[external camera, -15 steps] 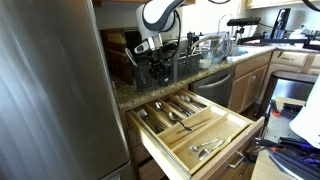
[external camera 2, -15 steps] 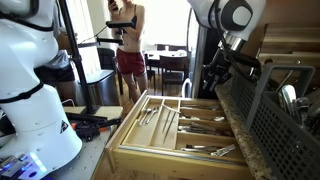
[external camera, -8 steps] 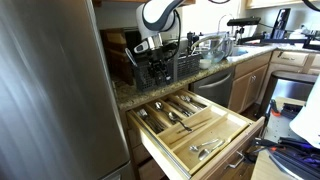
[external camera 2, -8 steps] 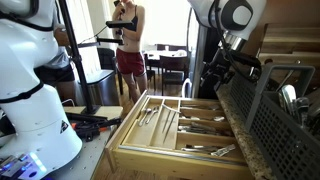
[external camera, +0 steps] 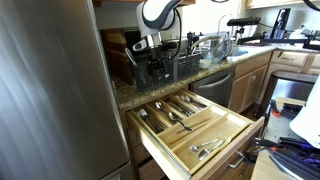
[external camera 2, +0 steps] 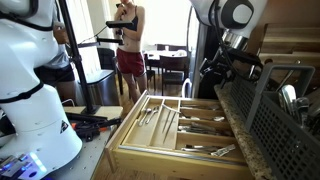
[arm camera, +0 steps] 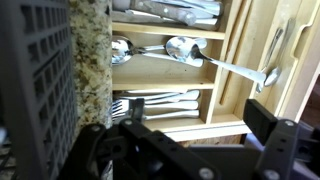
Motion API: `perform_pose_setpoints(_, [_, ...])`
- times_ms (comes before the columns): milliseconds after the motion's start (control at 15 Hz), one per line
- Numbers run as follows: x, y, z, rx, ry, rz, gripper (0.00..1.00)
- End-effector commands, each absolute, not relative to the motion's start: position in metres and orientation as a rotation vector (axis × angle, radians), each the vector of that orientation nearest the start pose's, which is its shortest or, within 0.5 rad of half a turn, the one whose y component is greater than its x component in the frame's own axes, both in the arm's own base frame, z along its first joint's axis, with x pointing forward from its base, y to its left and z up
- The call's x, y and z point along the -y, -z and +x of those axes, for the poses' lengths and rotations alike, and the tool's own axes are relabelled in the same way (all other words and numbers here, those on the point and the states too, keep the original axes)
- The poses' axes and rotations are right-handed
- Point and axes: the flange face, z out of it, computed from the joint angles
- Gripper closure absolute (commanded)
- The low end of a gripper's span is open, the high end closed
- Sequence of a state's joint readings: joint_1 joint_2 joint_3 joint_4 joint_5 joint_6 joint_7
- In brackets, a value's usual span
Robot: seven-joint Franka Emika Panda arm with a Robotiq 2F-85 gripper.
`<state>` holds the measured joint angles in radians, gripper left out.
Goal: Take the spoon from the utensil holder and put it in the drawer with the other spoons
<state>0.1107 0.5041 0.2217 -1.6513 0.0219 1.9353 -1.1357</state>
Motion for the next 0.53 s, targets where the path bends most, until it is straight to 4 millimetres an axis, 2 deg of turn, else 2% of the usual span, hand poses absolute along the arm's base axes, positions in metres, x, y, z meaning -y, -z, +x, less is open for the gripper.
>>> perform_pose_setpoints(0, [-0.199, -0.324, 0.613, 1.862, -0.169, -2.291, 0.00])
perform_pose_setpoints(467, [-0.208, -0.329, 0.602, 1.774, -0.181, -2.352, 0.00])
